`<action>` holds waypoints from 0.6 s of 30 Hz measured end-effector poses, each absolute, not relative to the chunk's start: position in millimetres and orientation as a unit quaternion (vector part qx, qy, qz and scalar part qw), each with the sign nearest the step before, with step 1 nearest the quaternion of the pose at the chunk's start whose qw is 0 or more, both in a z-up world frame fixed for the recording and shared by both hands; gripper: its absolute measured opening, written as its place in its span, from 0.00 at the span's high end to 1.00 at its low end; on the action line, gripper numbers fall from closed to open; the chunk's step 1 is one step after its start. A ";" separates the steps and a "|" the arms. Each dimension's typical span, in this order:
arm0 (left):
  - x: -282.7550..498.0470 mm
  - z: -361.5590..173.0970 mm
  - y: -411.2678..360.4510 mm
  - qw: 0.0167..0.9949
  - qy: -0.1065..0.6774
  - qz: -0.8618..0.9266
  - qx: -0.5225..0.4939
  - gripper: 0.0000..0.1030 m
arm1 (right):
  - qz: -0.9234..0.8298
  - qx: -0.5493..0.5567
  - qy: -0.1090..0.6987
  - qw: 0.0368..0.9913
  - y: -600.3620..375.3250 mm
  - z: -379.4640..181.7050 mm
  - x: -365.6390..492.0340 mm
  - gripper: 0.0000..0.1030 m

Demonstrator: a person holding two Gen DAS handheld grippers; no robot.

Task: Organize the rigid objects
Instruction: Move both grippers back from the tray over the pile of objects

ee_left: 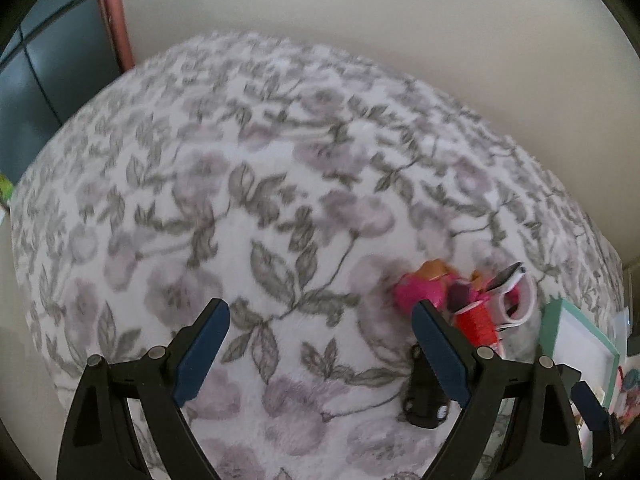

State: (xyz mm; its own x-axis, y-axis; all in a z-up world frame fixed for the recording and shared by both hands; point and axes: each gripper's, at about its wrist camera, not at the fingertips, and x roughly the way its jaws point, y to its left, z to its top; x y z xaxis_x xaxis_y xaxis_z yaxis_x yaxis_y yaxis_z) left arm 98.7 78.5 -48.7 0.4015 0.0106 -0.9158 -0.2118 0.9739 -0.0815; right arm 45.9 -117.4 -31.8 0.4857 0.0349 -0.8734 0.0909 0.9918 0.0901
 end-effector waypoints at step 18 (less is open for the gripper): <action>101.8 -83.1 94.1 0.797 0.585 0.093 -0.116 0.10 | 0.023 0.029 0.532 0.846 -77.2 -60.0 78.2 0.28</action>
